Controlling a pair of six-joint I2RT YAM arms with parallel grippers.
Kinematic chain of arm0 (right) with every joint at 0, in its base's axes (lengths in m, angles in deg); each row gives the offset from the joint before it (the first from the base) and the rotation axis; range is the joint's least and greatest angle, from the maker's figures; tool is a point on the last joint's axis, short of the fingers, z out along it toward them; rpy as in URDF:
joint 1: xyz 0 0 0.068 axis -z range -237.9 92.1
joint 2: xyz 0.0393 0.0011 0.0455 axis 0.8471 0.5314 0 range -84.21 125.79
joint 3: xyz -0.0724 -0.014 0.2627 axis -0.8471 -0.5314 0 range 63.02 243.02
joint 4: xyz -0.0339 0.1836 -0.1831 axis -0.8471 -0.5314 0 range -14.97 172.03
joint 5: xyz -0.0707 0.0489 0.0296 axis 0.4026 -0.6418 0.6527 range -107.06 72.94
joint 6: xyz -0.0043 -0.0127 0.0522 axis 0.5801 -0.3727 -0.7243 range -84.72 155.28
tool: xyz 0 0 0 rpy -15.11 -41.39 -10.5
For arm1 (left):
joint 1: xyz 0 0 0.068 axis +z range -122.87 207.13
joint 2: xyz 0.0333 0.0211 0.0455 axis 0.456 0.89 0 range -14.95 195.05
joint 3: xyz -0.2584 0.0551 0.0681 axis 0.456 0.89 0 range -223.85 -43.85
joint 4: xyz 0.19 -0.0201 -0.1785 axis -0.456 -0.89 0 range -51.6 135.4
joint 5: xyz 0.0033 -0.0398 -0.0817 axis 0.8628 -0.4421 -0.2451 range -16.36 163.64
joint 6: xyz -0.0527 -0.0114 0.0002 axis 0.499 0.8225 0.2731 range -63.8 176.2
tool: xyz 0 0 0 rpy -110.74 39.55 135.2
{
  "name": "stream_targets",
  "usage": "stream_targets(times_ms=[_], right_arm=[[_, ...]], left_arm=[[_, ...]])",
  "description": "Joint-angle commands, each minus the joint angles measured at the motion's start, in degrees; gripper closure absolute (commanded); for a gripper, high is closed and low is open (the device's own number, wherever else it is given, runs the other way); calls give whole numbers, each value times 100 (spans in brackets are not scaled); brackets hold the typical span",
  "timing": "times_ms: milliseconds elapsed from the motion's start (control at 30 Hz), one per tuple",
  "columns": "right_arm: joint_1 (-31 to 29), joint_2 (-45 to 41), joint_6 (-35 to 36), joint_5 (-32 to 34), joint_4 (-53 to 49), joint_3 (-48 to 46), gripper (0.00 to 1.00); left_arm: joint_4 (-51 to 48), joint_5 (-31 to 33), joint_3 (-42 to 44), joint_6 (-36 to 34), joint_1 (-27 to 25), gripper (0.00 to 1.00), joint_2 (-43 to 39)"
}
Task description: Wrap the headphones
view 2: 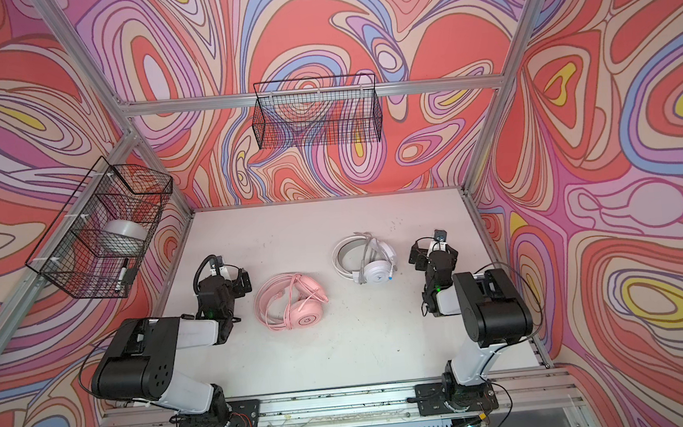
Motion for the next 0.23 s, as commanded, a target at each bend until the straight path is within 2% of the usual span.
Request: stream_targets(times_ms=[0, 200], right_arm=[[-19, 65, -2, 2, -26, 33, 2], [-19, 67, -3, -4, -30, 34, 1]], left_arm=[[21, -14, -40, 3, 28, 0, -9], [11, -31, -40, 13, 37, 0, -9]])
